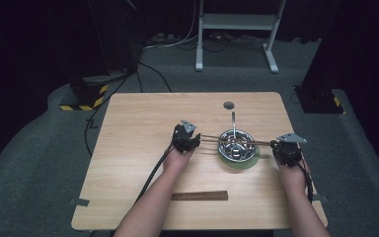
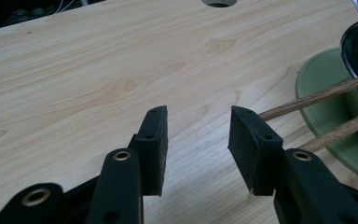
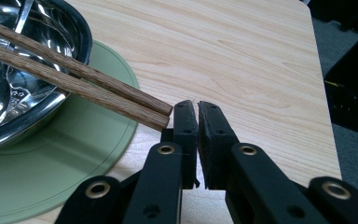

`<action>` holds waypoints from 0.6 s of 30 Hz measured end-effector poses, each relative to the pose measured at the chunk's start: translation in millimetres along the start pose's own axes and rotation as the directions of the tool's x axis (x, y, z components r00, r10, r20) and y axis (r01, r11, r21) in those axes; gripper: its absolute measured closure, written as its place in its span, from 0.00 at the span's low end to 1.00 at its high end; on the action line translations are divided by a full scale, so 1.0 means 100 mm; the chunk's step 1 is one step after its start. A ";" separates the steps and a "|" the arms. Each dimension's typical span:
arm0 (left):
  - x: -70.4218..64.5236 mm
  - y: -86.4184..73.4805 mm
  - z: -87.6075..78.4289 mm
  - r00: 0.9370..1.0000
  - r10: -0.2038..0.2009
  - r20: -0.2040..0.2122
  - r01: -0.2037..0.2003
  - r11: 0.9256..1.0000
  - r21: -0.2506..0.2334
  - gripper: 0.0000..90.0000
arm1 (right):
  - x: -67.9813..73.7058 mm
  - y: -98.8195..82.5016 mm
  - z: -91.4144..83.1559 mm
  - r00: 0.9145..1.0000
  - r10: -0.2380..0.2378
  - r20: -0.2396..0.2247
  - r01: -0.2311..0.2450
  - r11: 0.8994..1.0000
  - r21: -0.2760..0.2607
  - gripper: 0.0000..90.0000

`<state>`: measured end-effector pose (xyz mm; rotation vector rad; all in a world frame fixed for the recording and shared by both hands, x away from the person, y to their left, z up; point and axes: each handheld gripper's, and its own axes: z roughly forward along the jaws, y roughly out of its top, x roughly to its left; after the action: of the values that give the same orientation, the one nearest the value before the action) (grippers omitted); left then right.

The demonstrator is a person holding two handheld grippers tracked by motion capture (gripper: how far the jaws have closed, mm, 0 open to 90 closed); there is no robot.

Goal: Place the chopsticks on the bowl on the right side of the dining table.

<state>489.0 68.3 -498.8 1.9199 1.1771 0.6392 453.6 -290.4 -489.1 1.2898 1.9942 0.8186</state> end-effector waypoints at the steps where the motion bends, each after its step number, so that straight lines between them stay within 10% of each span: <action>1: 0.00 0.00 0.00 1.000 0.000 0.000 0.000 1.000 0.000 0.63 | 0.00 0.00 0.00 1.000 -0.006 0.001 0.006 1.000 -0.002 0.95; 18: -0.07 -0.02 -0.08 0.997 0.071 0.004 -0.071 0.997 0.012 0.65 | -0.03 -0.01 -0.01 1.000 -0.011 0.008 0.011 1.000 -0.004 0.95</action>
<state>478.7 65.2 -496.4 1.9794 1.1175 0.6675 453.6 -293.1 -488.8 1.2771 1.9911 0.8107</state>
